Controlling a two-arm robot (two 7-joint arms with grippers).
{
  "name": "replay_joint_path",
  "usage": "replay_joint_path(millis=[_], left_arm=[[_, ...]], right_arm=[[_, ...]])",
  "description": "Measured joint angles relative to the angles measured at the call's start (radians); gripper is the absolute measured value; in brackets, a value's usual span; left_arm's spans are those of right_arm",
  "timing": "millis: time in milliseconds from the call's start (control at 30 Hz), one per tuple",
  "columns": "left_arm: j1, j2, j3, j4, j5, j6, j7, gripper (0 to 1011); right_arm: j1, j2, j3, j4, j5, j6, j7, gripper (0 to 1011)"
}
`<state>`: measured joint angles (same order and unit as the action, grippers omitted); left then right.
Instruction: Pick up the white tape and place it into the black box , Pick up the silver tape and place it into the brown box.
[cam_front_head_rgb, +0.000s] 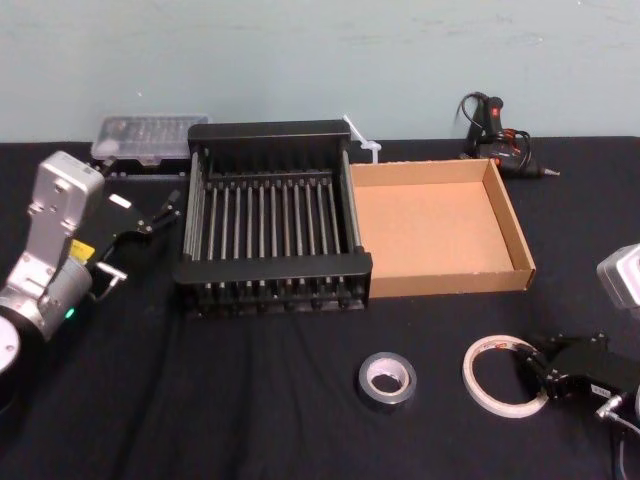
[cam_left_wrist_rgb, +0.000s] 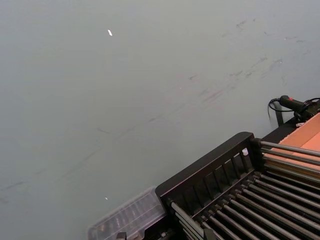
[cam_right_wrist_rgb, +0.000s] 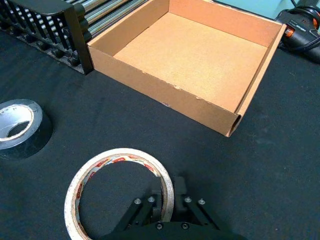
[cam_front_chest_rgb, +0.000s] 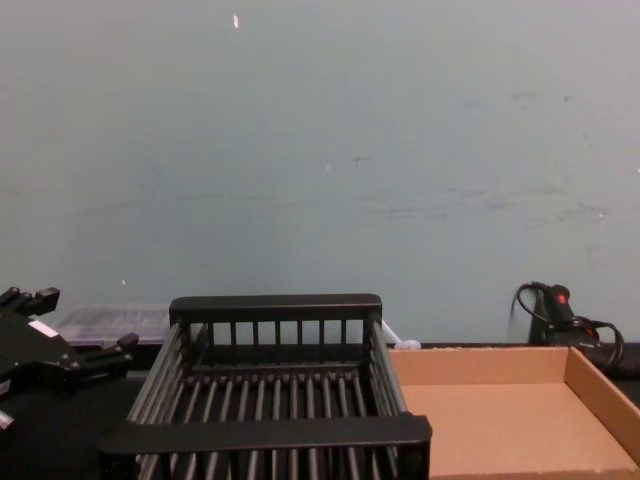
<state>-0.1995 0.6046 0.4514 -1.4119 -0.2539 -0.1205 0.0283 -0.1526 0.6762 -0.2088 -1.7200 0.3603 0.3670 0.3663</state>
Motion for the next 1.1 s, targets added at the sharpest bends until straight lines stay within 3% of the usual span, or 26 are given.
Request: replay_joint_path(millis=[100, 167, 767, 1100], left_arm=[[0.0, 0.0, 0.0, 0.0, 0.0, 0.0, 0.0, 1001], [0.0, 0.0, 0.0, 0.0, 0.0, 0.0, 0.0, 1001], [0.0, 0.0, 0.0, 0.0, 0.0, 0.0, 0.0, 1001], [0.0, 0.0, 0.0, 0.0, 0.0, 0.0, 0.0, 1001]], right_arm=[[0.0, 0.0, 0.0, 0.0, 0.0, 0.0, 0.0, 112], [0.0, 0.0, 0.0, 0.0, 0.0, 0.0, 0.0, 93], [-0.002, 0.0, 0.001, 0.0, 0.0, -0.006, 0.001, 91], [-0.009, -0.002, 0.03, -0.021, 0.019, -0.033, 0.012, 91]])
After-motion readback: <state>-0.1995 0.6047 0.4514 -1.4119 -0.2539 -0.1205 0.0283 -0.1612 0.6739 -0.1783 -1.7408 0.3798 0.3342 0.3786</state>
